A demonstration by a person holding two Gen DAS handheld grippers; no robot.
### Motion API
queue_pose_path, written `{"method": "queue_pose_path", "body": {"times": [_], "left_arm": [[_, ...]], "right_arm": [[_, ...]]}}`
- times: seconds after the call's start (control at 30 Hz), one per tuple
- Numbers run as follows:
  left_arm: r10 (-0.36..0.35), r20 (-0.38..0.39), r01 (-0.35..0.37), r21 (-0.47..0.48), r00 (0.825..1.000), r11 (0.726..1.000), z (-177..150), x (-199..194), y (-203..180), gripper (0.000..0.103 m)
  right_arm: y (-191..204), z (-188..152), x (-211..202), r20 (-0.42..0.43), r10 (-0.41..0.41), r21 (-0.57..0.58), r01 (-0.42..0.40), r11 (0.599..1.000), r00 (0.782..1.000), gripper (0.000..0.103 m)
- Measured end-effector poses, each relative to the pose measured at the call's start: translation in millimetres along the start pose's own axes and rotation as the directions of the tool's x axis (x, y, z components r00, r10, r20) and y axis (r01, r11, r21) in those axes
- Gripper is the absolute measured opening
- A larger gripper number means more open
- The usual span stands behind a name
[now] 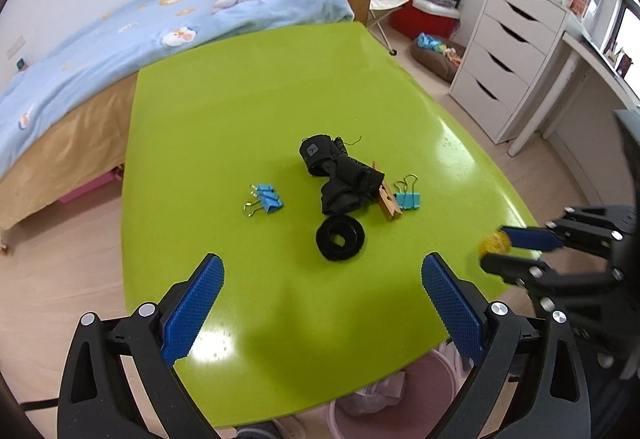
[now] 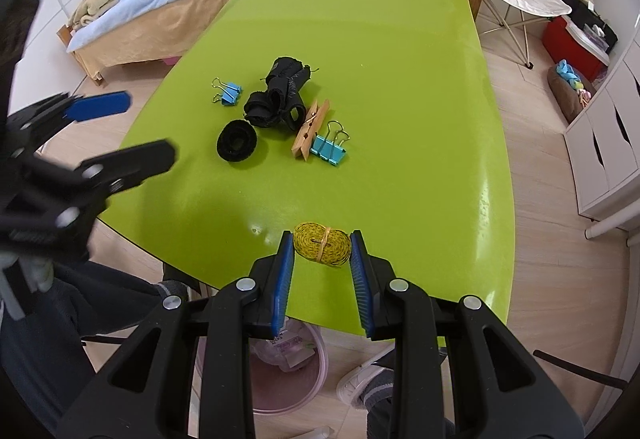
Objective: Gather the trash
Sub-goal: 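Grasp the black hair tie with the left tool while the right tool holds the tape, then carry the hair tie and tape roll over the wastebasket and release them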
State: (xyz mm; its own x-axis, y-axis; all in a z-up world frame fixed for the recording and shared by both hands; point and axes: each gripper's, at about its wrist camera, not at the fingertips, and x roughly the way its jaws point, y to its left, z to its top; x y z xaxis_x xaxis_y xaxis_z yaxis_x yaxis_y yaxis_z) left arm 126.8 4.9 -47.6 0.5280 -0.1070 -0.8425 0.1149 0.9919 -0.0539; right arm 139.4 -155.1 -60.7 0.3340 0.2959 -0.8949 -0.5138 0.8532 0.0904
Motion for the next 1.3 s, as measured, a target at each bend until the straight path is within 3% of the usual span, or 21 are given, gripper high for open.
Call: {"method": "queue_pose_path", "body": {"times": [0.47,0.67,0.9,1.03,1.13,1.3], "left_arm": [[0.029,-0.120,-0.027,0.017,0.992,0.999,14,55,-7,0.095],[0.036,-0.122,-0.036,0.004,0.992,0.999,13,64,-5,0.095],[0.021,-0.133,-0.020,0.008,0.991,1.000,14,71,-8,0.064],[0.009,-0.143,-0.008,0.007,0.990,1.000,11,73,-8,0.039],[0.002,-0.138,-0.002,0.003,0.990,1.000,10,72,-5,0.033],[-0.011,-0.123,0.012,0.011,0.992,1.000,6,61,-5,0.032]], "right_arm": [[-6,-2,-1,0.004,0.008,0.014,-0.008,1.000,1.000,0.028],[-6,-3,2,-0.001,0.008,0.012,-0.007,1.000,1.000,0.028],[-7,-3,3,-0.002,0.008,0.013,-0.008,1.000,1.000,0.028],[-7,-2,3,-0.002,0.006,0.013,-0.006,1.000,1.000,0.028],[-7,-3,3,-0.002,0.008,0.013,-0.008,1.000,1.000,0.028],[-6,-3,3,0.004,0.008,0.012,-0.008,1.000,1.000,0.028]]}}
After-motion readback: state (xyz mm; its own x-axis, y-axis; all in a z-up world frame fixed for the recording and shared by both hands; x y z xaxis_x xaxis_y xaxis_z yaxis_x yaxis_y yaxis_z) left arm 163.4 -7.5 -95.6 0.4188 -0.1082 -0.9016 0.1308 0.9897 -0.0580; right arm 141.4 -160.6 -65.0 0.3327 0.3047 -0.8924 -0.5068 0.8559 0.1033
